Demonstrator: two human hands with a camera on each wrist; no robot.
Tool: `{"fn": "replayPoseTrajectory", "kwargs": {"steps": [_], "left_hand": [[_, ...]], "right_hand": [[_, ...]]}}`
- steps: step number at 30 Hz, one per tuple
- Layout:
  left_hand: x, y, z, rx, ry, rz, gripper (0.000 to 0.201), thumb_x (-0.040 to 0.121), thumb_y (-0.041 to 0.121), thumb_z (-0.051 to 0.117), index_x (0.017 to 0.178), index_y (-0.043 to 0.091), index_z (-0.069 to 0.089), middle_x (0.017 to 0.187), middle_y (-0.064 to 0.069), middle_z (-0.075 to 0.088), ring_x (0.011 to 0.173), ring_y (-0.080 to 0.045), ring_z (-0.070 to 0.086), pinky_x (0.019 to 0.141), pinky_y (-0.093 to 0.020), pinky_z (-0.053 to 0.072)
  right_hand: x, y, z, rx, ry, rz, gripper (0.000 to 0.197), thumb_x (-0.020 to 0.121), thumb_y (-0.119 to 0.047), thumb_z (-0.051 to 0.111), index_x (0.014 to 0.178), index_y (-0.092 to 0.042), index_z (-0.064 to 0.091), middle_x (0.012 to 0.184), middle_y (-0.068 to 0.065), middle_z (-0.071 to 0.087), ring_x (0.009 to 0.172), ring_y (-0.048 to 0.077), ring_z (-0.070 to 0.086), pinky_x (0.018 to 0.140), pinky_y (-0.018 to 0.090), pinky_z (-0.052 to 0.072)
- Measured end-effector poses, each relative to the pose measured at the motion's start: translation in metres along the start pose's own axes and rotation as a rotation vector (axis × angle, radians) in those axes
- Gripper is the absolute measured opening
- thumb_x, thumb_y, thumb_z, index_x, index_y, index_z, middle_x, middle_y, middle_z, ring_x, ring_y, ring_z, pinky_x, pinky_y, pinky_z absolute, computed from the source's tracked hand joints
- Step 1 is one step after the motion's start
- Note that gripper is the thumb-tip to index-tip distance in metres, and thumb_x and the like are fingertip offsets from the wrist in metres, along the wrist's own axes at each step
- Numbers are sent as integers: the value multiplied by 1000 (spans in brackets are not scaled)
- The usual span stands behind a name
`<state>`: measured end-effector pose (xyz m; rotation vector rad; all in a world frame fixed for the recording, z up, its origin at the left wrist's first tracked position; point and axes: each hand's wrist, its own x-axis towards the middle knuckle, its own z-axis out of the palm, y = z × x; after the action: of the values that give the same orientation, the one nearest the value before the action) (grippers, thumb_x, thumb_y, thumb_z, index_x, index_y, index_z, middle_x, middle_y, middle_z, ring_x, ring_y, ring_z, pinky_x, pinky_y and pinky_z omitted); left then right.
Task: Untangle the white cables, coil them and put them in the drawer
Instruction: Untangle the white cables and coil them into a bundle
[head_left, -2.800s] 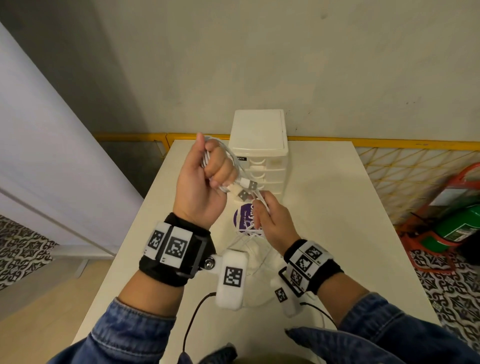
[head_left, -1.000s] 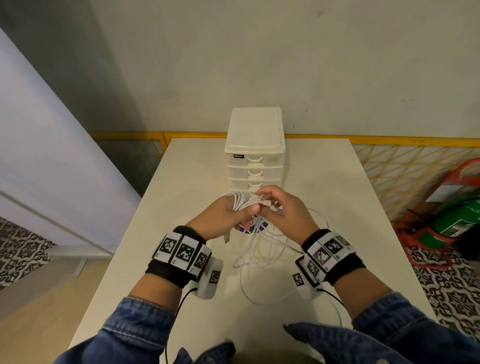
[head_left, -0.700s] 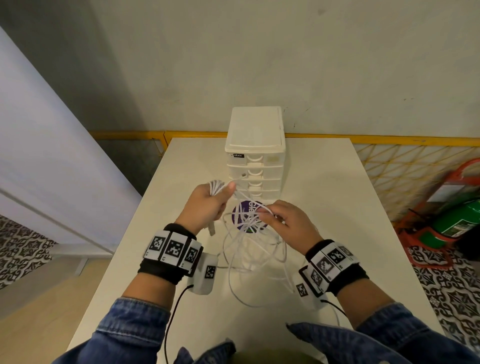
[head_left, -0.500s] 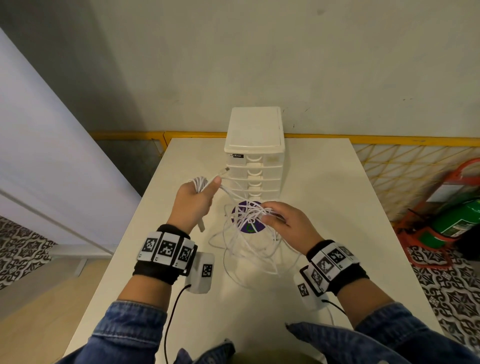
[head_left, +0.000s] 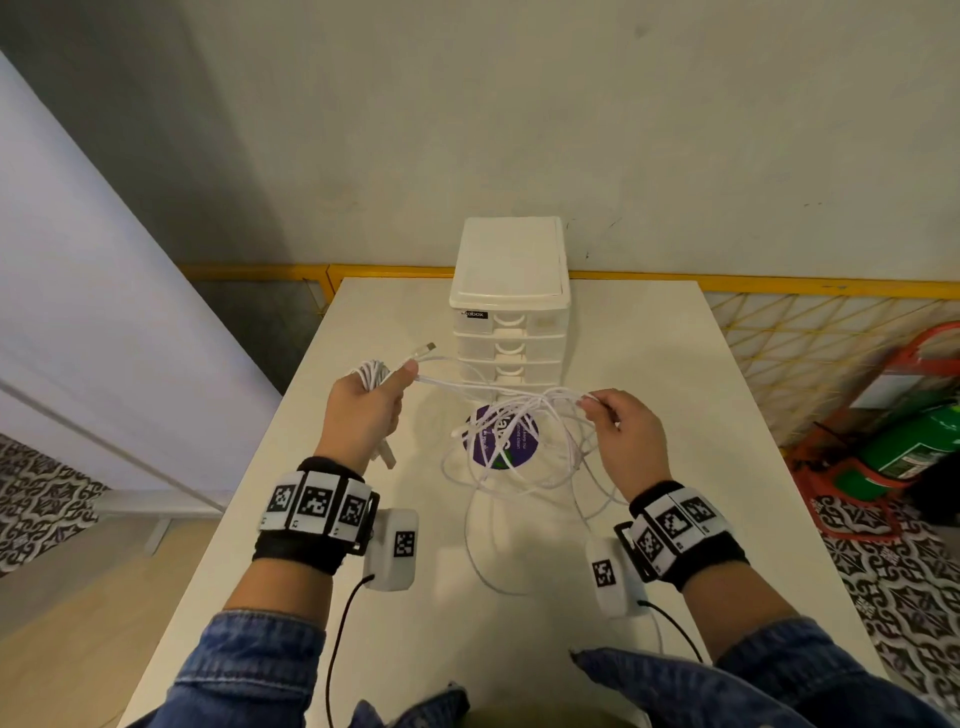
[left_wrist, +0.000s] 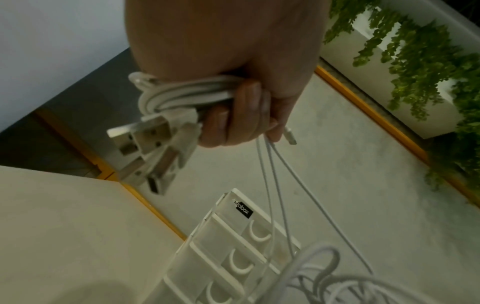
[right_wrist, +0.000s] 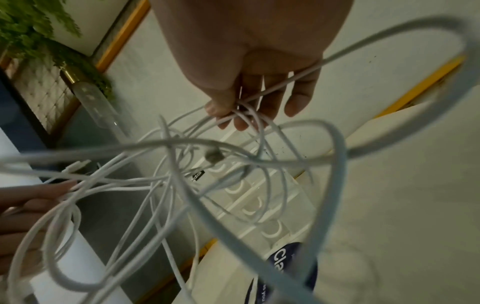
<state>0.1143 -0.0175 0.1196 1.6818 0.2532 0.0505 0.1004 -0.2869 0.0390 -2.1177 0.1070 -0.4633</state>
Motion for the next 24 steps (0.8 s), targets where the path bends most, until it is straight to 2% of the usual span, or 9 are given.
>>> {"fn": "replayPoseTrajectory", "kwargs": {"steps": [5, 8, 11, 14, 16, 17, 19, 21, 24], "left_hand": [[1, 1, 0, -118, 0, -23, 36, 91, 25, 62, 63, 18, 41, 48, 6, 39, 40, -7, 31, 40, -16, 29], [0, 3, -2, -108, 33, -12, 28, 93, 30, 59, 70, 16, 52, 56, -1, 50, 43, -8, 38, 43, -16, 34], [2, 4, -11, -149, 36, 21, 25, 96, 33, 52, 78, 16, 55, 67, -1, 65, 44, -10, 37, 44, -19, 32], [3, 8, -13, -105, -66, 80, 28, 99, 31, 46, 78, 15, 56, 88, -8, 74, 43, -12, 32, 42, -21, 26], [-2, 9, -5, -67, -130, 108, 32, 99, 27, 46, 80, 6, 61, 91, -10, 74, 42, -11, 31, 41, -20, 26], [-5, 9, 0, -43, -163, 113, 35, 99, 26, 46, 83, -1, 63, 88, -10, 75, 41, -11, 31, 41, -20, 26], [-10, 8, 8, 21, -233, 120, 41, 99, 27, 47, 86, -6, 68, 72, -16, 69, 41, -12, 31, 44, -22, 28], [-13, 7, 13, 60, -293, 128, 41, 99, 31, 47, 81, 8, 76, 64, -32, 55, 43, -16, 32, 47, -25, 29], [-16, 9, 20, 23, -359, 142, 42, 99, 32, 45, 70, 22, 75, 88, -42, 59, 45, -19, 30, 48, -29, 27]], "right_hand": [[-5, 11, -4, -155, -64, 73, 12, 90, -21, 58, 90, -11, 65, 91, 5, 62, 77, 16, 53, 72, 25, 38], [-10, 13, -7, -87, -120, 98, 6, 87, -24, 63, 86, -19, 65, 90, 0, 63, 80, 16, 56, 74, 26, 41], [-15, 21, -12, 6, -133, 170, 7, 84, -27, 65, 77, -25, 65, 88, 1, 64, 81, 17, 57, 75, 26, 43], [-18, 30, -11, -126, -306, 269, 23, 90, -34, 56, 84, -18, 70, 92, 1, 67, 87, 20, 59, 76, 26, 41], [-18, 30, -5, -253, -467, 318, 38, 97, -37, 42, 92, -13, 72, 96, 0, 65, 95, 21, 59, 81, 28, 39], [-18, 29, -2, -303, -478, 328, 42, 98, -37, 37, 95, -11, 71, 97, 3, 64, 97, 24, 59, 82, 29, 39], [-14, 21, 1, -351, -350, 247, 39, 99, -31, 35, 102, -9, 67, 101, 11, 63, 102, 28, 58, 83, 29, 40], [-8, 6, 2, -224, -203, 31, 29, 99, -20, 41, 114, -11, 64, 112, 8, 61, 107, 22, 55, 90, 26, 39], [-1, -30, 6, -63, -201, -282, 24, 96, -14, 47, 111, -17, 66, 110, -3, 63, 104, 9, 53, 92, 18, 37]]}}
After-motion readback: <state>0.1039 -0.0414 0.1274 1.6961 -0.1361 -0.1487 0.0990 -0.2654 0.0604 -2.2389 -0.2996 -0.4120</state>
